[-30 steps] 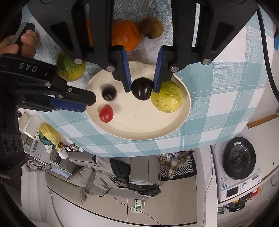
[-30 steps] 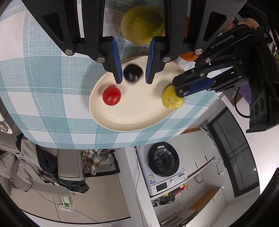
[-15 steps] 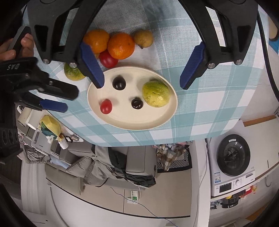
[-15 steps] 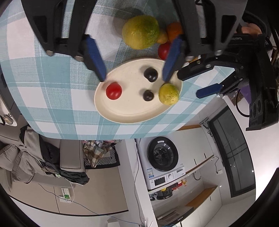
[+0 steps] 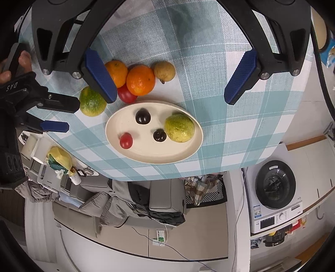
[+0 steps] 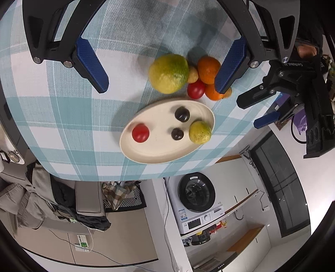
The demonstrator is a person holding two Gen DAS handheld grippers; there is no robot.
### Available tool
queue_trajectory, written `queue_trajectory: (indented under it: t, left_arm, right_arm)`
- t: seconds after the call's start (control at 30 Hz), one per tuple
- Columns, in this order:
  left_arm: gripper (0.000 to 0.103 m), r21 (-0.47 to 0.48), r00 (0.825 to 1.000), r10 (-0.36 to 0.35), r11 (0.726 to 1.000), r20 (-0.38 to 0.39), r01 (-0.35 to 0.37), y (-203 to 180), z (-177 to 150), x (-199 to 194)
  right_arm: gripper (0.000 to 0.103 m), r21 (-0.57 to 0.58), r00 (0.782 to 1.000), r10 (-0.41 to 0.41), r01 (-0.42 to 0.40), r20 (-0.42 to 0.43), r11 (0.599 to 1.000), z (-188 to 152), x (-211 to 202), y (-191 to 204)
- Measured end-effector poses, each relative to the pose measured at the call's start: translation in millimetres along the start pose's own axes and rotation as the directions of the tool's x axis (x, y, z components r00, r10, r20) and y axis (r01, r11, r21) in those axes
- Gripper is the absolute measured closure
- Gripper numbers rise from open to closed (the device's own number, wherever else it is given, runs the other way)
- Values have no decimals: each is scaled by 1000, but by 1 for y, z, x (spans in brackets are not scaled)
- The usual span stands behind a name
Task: Organize fruits
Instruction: 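Withdraw both grippers from the plate, then grasp the small brown pear with the left gripper while the right gripper grasps the green citrus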
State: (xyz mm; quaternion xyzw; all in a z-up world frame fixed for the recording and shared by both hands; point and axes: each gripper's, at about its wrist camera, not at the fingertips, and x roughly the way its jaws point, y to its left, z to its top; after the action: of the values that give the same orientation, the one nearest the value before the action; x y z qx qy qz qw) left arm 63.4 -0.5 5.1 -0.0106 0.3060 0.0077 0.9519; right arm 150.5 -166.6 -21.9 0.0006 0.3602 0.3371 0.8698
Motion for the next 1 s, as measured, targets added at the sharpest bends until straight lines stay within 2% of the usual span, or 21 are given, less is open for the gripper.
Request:
queue_trajectory:
  t: [0.3, 0.43, 0.63, 1.0]
  left_arm:
    - [1, 3, 999, 0, 1000, -54, 0, 0, -8, 12]
    - [1, -1, 997, -9, 1000, -78, 9, 2, -11, 18]
    - [1, 0, 994, 8, 1000, -109, -8, 5, -14, 28]
    - [1, -11, 989, -12, 1000, -148, 10, 8, -16, 38]
  right_arm:
    - [0, 1, 999, 12, -12, -39, 1000, -7, 5, 1]
    - [0, 23, 996, 57, -55, -71, 998, -10, 11, 0]
    - [1, 48, 994, 73, -69, -84, 996, -13, 17, -4]
    - [21, 38, 992, 85, -82, -96, 996, -14, 21, -3]
